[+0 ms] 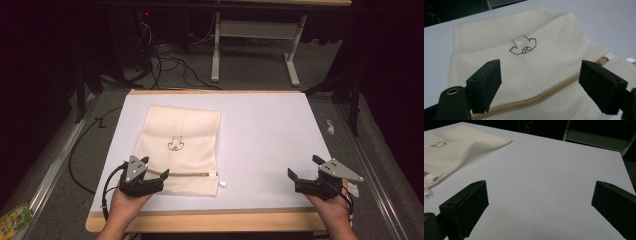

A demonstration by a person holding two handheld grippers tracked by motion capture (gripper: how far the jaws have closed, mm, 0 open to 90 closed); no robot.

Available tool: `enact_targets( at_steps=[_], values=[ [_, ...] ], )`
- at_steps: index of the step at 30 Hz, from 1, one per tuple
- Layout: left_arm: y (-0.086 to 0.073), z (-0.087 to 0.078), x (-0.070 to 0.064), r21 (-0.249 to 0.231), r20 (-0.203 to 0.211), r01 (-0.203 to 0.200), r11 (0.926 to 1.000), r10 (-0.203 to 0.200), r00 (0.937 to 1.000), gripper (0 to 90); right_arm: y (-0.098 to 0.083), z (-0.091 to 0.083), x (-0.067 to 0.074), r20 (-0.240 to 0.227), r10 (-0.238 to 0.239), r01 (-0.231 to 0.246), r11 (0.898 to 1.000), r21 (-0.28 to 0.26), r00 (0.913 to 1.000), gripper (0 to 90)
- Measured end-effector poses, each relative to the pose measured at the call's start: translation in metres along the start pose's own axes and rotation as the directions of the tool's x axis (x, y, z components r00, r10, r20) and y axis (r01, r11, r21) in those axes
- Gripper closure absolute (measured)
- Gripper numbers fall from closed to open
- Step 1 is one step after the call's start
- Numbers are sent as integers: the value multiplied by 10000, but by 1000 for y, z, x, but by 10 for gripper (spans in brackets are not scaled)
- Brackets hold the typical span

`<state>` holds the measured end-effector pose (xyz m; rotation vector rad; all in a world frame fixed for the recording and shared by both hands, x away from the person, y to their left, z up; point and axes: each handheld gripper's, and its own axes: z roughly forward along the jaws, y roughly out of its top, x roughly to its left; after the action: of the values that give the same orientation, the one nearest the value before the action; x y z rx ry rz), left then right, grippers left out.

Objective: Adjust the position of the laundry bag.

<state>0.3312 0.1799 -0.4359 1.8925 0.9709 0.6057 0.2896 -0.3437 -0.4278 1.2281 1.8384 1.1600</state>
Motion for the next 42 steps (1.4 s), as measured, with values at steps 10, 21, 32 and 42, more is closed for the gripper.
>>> enact_targets(
  at_steps=[10, 21, 32, 42],
  values=[
    [-18, 8, 38, 1153, -1246, 1174, 9864, -1029, 9869, 505, 0, 0, 1, -12, -98, 98, 10000, -6, 10000, 14],
    [-36, 25, 54, 2330, -2210, 1633, 9587, -1113, 9689, 342, -2, 4, 2, -66, -220, 222, 9996, 202, 9997, 22],
    [-39, 17, 68, 2056, -2088, 2745, 9394, -2319, 9501, 600, -4, 8, 5, -273, -299, 309, 9988, 382, 9992, 44],
    [-29, 24, 47, 2589, -936, 1743, 9500, -1550, 9835, 833, -3, 7, 6, -413, -403, 415, 9988, 265, 9983, 91]
  ],
)
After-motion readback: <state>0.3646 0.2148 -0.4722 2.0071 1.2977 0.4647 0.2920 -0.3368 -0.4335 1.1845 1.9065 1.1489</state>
